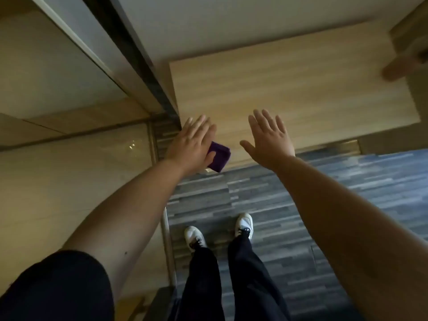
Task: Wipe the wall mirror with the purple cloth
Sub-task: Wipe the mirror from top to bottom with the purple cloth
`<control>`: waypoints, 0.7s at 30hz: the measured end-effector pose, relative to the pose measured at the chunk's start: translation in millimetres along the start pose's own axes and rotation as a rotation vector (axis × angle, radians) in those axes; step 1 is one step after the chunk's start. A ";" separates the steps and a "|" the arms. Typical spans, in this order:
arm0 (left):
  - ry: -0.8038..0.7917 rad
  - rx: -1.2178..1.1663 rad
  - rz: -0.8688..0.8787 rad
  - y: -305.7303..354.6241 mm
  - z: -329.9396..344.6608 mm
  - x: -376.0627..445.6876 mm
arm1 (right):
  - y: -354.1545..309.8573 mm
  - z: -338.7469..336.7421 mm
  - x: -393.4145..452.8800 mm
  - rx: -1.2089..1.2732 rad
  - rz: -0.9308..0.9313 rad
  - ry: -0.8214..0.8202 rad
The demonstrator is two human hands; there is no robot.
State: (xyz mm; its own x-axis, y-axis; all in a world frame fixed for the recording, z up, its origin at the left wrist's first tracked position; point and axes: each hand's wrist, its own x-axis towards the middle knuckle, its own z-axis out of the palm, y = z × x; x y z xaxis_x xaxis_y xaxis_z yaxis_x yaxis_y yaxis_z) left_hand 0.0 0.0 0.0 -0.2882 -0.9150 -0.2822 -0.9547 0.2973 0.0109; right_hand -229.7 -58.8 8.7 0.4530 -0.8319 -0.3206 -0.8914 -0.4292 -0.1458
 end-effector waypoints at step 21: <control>0.115 0.069 0.227 -14.3 152.9 35.8 | 15.9 113.4 23.1 -0.027 -0.051 -0.129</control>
State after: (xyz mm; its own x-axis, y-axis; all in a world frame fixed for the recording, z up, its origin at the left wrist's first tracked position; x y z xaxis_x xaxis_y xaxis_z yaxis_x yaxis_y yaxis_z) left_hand 14.6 4.7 -157.0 -0.5046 -0.8467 -0.1687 -0.8586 0.5127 -0.0052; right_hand -235.2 -45.0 -107.2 0.4903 -0.7572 -0.4315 -0.8657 -0.4805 -0.1405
